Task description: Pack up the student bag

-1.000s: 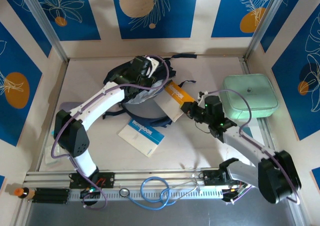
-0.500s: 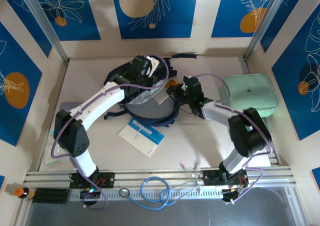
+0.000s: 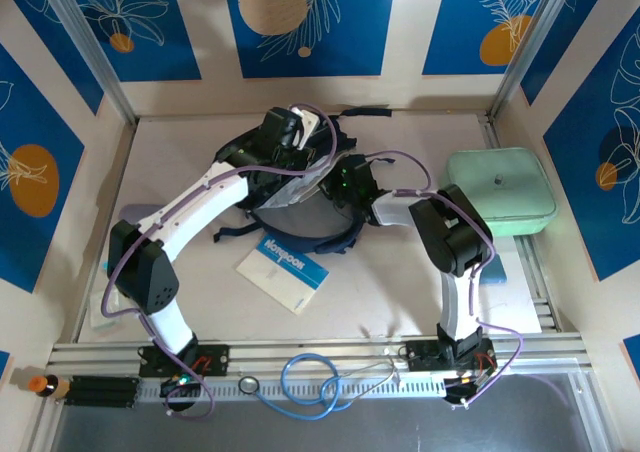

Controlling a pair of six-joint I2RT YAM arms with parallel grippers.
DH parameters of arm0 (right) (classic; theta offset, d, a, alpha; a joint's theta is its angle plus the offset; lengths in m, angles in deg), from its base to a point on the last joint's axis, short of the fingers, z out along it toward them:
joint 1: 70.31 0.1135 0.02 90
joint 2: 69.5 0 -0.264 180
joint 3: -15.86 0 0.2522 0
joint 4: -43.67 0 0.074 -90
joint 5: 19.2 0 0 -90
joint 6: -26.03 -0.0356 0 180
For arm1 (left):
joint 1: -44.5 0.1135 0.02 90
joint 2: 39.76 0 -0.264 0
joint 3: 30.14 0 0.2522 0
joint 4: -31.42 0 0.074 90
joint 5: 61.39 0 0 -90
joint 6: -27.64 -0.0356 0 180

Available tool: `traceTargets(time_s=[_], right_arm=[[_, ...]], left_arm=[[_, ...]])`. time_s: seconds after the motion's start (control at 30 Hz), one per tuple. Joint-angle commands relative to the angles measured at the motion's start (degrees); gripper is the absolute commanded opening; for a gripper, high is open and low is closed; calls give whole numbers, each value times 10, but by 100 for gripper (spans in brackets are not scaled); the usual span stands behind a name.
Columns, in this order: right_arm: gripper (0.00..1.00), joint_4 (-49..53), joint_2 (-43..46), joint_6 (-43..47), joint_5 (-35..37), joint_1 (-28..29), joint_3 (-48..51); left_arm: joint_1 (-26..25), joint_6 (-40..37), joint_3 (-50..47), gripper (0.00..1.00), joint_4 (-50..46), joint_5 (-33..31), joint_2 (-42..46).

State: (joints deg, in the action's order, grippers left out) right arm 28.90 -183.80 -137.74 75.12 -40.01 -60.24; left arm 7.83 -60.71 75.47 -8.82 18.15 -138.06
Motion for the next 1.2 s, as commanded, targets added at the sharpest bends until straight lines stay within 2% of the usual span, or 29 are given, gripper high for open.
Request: traceTargets(time_s=[0.0,0.13,0.23,0.33,0.5,0.77,0.97,1.17], right_arm=[[2,-49,-19,-26,-1,7,-23],[10,-36,-37,-32,-18,2,-43],[26,-30,-55,-35,-46,-6,-62],[36,-30,-56,-28,-69,-10,-67],[53,-20,1,-9,-65,-16,-24],[69,91,106,22,-41,-22,39],[67,168,129,49,-53,-25,41],[46,269,105,37,-41,-20,-7]], left_arm=[[-4,12,35,0,56,12,31],[-4,11,37,0,52,12,29],[-4,12,34,0,50,10,27],[-4,20,33,0,51,8,24],[-4,26,43,0,48,4,12],[-1,26,28,0,54,-12,6],[3,31,11,0,60,-14,11],[5,33,11,0,60,-6,12]])
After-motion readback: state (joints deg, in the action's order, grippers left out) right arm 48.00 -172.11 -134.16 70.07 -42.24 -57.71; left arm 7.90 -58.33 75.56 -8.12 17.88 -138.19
